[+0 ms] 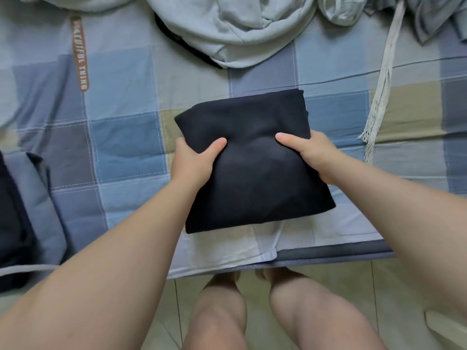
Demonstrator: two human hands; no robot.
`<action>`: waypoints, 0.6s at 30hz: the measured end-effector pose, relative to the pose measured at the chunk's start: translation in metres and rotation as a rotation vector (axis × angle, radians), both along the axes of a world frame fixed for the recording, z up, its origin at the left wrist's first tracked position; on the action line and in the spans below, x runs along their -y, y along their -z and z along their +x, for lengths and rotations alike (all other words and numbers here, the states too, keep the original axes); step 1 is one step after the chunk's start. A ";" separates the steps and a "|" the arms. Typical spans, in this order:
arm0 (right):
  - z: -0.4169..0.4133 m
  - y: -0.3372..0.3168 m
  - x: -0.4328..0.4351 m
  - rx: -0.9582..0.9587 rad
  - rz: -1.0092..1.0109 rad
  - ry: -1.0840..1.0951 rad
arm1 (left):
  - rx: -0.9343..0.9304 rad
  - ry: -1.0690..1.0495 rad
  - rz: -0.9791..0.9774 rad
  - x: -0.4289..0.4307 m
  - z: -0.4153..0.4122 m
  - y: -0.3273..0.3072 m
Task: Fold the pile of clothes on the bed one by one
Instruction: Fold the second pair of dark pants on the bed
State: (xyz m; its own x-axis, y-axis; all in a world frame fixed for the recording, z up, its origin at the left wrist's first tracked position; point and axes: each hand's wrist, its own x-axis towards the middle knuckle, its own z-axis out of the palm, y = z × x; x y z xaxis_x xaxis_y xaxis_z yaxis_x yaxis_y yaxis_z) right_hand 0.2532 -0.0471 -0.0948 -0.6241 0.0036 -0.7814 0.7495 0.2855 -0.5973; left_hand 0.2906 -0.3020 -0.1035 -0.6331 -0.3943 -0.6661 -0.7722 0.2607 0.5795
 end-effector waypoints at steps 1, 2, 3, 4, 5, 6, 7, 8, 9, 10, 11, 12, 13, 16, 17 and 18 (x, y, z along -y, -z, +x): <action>0.002 -0.013 -0.001 -0.010 -0.002 0.004 | 0.007 -0.007 0.026 0.001 0.005 -0.012; 0.006 -0.028 0.000 -0.012 -0.006 0.006 | 0.012 -0.016 0.043 0.003 0.011 -0.026; 0.011 -0.044 0.000 -0.005 -0.014 0.003 | 0.019 -0.025 0.056 0.005 0.018 -0.041; 0.017 -0.061 0.001 0.007 -0.022 -0.003 | 0.027 -0.034 0.064 0.008 0.025 -0.059; 0.024 -0.081 0.004 0.024 -0.032 -0.009 | 0.034 -0.042 0.071 0.012 0.034 -0.078; 0.031 -0.101 0.009 0.042 -0.039 -0.019 | 0.043 -0.053 0.080 0.017 0.043 -0.100; 0.036 -0.119 0.012 0.055 -0.047 -0.023 | 0.047 -0.060 0.088 0.021 0.050 -0.118; 0.040 -0.139 0.018 0.067 -0.054 -0.030 | 0.046 -0.070 0.088 0.026 0.058 -0.137; 0.044 -0.162 0.028 0.083 -0.062 -0.046 | 0.045 -0.087 0.082 0.034 0.067 -0.161; 0.049 -0.183 0.037 0.092 -0.076 -0.067 | 0.037 -0.109 0.078 0.042 0.077 -0.183; 0.053 -0.202 0.047 0.094 -0.088 -0.086 | 0.026 -0.129 0.074 0.050 0.086 -0.203; 0.057 -0.219 0.057 0.090 -0.095 -0.106 | 0.016 -0.146 0.066 0.059 0.096 -0.221; 0.061 -0.235 0.069 0.088 -0.098 -0.129 | 0.010 -0.163 0.053 0.069 0.106 -0.236; 0.071 -0.270 0.114 0.091 -0.134 -0.234 | -0.012 -0.216 -0.003 0.111 0.134 -0.269; 0.073 -0.278 0.132 0.092 -0.146 -0.263 | -0.024 -0.238 -0.021 0.129 0.140 -0.276; 0.075 -0.283 0.152 0.092 -0.156 -0.283 | -0.037 -0.255 -0.034 0.147 0.146 -0.281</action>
